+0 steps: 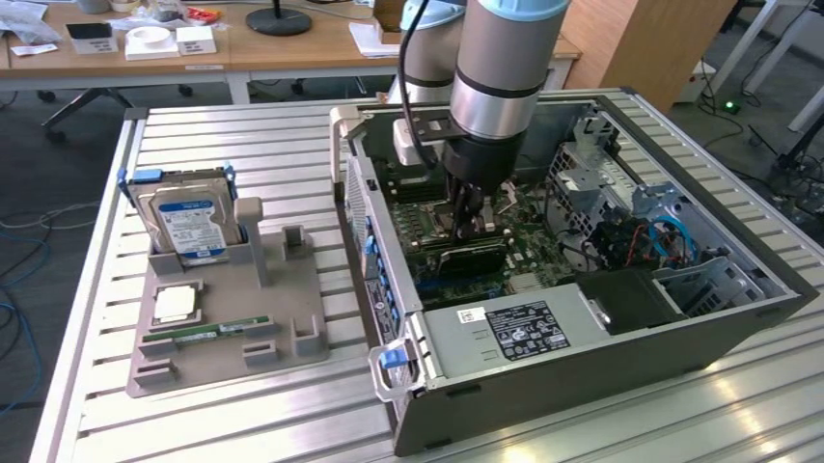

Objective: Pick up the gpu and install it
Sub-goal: 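Press down on the gpu until it lock into place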

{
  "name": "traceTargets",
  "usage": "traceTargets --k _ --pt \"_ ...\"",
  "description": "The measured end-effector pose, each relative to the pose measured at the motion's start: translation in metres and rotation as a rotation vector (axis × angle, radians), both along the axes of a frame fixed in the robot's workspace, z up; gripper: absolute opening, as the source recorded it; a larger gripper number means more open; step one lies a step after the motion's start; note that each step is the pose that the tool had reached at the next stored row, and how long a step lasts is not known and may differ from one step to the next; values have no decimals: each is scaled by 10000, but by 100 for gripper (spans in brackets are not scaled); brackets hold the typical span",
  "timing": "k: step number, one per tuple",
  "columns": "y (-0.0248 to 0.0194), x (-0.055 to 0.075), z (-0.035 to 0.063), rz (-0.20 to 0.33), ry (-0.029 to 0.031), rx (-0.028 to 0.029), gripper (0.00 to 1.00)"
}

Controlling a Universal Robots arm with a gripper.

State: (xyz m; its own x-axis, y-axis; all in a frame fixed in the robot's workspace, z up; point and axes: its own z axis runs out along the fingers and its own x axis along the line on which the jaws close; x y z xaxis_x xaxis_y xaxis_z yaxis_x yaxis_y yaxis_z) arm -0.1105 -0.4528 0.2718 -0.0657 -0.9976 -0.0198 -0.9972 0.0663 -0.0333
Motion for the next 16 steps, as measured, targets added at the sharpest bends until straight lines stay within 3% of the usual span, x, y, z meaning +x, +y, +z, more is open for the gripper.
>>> traceTargets --k 5,9,10,16 --pt "1 0 -13 -1 3 -5 11" --pt "26 0 -16 1 2 -4 11" --pt "79 0 -20 0 2 -3 11" --pt "80 0 -20 0 2 -4 11"
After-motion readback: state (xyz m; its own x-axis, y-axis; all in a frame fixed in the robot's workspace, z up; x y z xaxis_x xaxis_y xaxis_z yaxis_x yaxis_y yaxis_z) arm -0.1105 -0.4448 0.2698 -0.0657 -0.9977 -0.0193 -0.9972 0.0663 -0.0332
